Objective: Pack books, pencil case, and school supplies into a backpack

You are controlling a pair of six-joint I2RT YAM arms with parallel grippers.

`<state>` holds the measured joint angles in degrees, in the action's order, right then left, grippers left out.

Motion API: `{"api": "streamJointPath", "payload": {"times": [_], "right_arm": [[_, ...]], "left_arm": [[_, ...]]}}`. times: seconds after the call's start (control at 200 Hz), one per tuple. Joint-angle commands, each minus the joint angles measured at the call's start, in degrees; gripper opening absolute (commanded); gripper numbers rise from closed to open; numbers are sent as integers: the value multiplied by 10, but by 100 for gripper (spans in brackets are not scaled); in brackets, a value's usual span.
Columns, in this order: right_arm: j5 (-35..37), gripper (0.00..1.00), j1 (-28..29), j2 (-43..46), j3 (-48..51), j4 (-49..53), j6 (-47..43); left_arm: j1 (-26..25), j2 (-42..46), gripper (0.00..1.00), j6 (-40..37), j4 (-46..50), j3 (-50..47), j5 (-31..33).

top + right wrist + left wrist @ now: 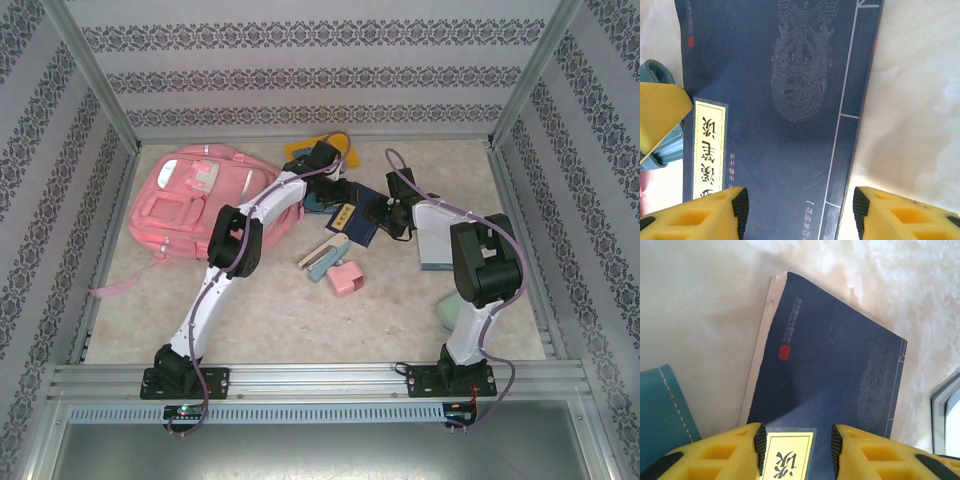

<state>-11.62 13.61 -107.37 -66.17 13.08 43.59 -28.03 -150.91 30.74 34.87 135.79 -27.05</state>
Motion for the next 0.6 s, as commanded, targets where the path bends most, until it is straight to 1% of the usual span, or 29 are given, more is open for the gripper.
{"api": "streamJointPath", "payload": {"times": [0.0, 0.1, 0.265, 0.435, 0.595], "right_arm": [[-19, 58, -5, -25, -21, 12, 5], [-21, 57, -6, -34, -24, 7, 5], [-28, 55, -5, -47, -35, 11, -3], [-32, 54, -5, -51, -37, 1, -7], [-50, 53, -6, -73, -53, 5, -13]], "left_arm": [[6, 10, 42, 5, 55, 0, 55], [8, 39, 42, 1, 29, -36, 70], [16, 55, 42, 18, 8, -46, 45], [17, 51, 42, 10, 19, -46, 51], [12, 33, 41, 10, 36, -53, 30]]}}
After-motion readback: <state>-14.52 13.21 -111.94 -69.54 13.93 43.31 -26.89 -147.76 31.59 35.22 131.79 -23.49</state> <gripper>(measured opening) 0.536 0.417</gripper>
